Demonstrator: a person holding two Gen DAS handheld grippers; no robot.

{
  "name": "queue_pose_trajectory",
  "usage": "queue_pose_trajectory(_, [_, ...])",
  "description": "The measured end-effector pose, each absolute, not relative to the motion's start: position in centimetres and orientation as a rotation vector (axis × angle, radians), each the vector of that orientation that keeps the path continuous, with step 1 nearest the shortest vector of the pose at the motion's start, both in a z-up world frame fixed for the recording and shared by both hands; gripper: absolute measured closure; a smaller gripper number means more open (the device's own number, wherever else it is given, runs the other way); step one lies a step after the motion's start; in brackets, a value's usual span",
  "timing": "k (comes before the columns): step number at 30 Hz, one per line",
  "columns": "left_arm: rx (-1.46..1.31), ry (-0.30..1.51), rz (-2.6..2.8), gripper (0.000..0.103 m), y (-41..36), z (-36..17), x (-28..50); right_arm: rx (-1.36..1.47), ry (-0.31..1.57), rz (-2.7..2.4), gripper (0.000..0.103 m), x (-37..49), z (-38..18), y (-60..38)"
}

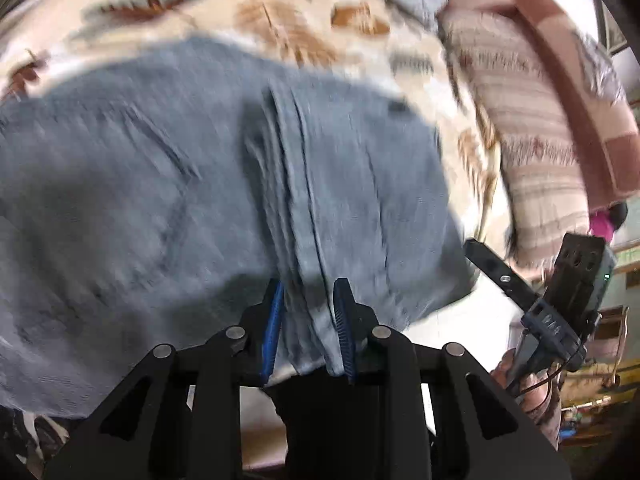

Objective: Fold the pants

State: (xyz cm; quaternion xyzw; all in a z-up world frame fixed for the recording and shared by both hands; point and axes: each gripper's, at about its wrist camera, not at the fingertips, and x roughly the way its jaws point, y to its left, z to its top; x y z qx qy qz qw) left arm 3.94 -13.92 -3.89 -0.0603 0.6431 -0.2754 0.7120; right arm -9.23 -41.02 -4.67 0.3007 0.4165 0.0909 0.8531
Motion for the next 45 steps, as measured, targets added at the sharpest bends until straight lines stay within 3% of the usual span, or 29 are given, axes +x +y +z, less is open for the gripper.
queue_pose_trajectory(2, [-0.19,1.408,-0.593,0.076,-13.8,-3.3,5.9,0.711,0.835,0.198,0.065,-8.4,-4.2,-42.6])
queue_pose_trajectory(4, [-0.246,1.44,-0.588,0.062,-13.9,-4.1,7.4,0.762,0.837,0.208,0.065,-6.5,-4.7,-43.6])
queue_pose_trajectory(9, [-0.318,1.52,-0.566,0.062,-15.7,-7.0,9.5,0.861,0.872,0.224,0.065,-2.5,-7.8,-44.0])
queue_pose_trajectory(10, [-0.321,1.522,-0.564,0.063,-15.8,-7.1,9.8,0.88,0.875,0.229,0.07,-2.0,-8.3,-44.0])
queue_pose_trajectory(11, [-0.326,1.52,-0.562,0.067,-15.9,-7.0,10.0,0.904,0.881,0.23,0.085,-1.4,-8.9,-44.0])
queue_pose_trajectory(12, [-0.334,1.505,-0.56,0.074,-15.9,-6.7,10.1,0.92,0.881,0.24,0.09,-1.0,-9.1,-44.0])
queue_pose_trajectory(16, [-0.228,1.438,-0.514,0.075,-16.3,-6.4,10.7,0.715,0.837,0.237,0.091,-0.3,-6.0,-42.2])
queue_pose_trajectory(21, [-0.094,1.382,-0.495,0.075,-17.9,-7.0,10.3,0.459,0.938,0.142,0.087,0.8,-8.0,-40.1])
queue_pose_trajectory(24, [-0.091,1.388,-0.493,0.075,-17.7,-6.8,10.4,0.497,0.936,0.145,0.085,0.8,-8.6,-40.8])
queue_pose_trajectory(26, [-0.125,1.407,-0.496,0.075,-16.9,-6.1,10.2,0.563,0.93,0.154,0.075,0.1,-7.9,-41.9])
queue_pose_trajectory(34, [-0.09,1.373,-0.601,0.075,-16.5,-3.7,5.9,0.567,0.838,0.263,0.077,-5.6,-3.9,-41.4])
queue_pose_trajectory(40, [0.038,1.375,-0.582,0.074,-17.7,-6.1,4.5,0.489,0.904,0.231,0.081,-7.1,-6.8,-39.4])
queue_pose_trajectory(45, [0.004,1.359,-0.602,0.073,-17.3,-6.8,4.7,0.516,0.849,0.231,0.084,-7.8,-8.4,-39.8])
